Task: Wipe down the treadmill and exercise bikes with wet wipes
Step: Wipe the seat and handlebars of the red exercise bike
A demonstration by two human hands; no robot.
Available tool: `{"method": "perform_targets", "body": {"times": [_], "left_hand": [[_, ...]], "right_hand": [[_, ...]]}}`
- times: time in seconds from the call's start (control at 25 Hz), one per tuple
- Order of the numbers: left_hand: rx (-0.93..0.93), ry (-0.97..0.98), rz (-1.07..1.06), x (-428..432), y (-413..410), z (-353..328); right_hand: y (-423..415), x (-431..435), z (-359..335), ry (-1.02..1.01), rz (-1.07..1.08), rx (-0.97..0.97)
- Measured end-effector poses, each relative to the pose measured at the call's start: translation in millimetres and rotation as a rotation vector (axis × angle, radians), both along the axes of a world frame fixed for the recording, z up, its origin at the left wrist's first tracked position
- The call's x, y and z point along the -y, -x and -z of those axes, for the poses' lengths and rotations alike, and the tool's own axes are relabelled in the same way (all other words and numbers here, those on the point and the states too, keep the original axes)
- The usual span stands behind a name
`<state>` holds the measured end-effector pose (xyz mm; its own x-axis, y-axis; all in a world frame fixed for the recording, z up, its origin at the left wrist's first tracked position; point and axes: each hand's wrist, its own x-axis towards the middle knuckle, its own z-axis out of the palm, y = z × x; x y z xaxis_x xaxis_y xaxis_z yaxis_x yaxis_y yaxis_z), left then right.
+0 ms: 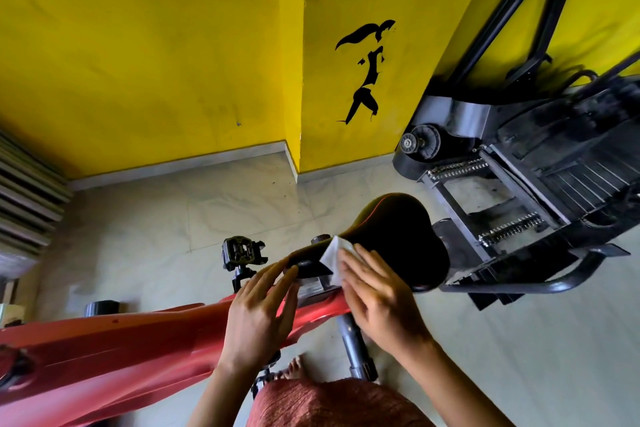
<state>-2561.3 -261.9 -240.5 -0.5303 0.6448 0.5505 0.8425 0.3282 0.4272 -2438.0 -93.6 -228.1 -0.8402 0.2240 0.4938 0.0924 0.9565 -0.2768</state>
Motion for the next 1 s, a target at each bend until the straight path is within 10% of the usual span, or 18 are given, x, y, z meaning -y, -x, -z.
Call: {"method": "perform_targets", "body": {"times": [0.52, 1.0], "left_hand": [[-0.035, 0.176, -0.093, -84, -50, -33], [0.339, -0.107, -0.738, 33, -92, -131]], "right_hand": [[-32, -63, -22, -0.011, 0.268, 0.227], [26, 0, -146, 0.535, -0.290, 0.156]]}}
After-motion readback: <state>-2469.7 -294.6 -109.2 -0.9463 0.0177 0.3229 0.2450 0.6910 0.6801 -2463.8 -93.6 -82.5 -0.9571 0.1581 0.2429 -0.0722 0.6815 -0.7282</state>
